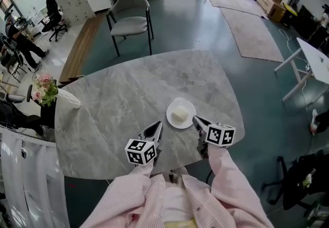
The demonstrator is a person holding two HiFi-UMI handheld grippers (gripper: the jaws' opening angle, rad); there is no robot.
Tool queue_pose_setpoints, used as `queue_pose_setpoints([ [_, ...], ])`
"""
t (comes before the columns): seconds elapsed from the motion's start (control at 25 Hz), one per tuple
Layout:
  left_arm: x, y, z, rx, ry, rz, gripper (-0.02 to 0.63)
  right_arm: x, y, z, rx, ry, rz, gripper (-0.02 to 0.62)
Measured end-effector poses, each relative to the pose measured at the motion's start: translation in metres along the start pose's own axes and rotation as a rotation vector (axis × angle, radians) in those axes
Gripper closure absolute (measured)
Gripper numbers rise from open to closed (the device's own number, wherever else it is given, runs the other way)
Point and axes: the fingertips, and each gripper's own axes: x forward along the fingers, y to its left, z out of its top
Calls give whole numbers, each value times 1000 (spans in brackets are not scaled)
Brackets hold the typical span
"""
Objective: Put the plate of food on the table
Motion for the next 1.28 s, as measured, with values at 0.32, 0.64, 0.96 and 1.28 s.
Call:
queue_pose_setpoints([
  [0.32, -14, -13, 33, 74, -91, -6, 611, -21, 32, 22, -122, -101, 74, 589],
  [0.64, -34, -18, 63, 135, -201, 9, 611, -45, 60, 45, -267, -219, 119, 589],
  [0.96, -58, -16, 87, 176, -320, 67, 611, -62, 78, 65, -317, -315, 129, 591],
  [1.28, -72, -6, 99, 185, -375, 126, 611, -75, 76, 81, -358, -389, 80, 591],
])
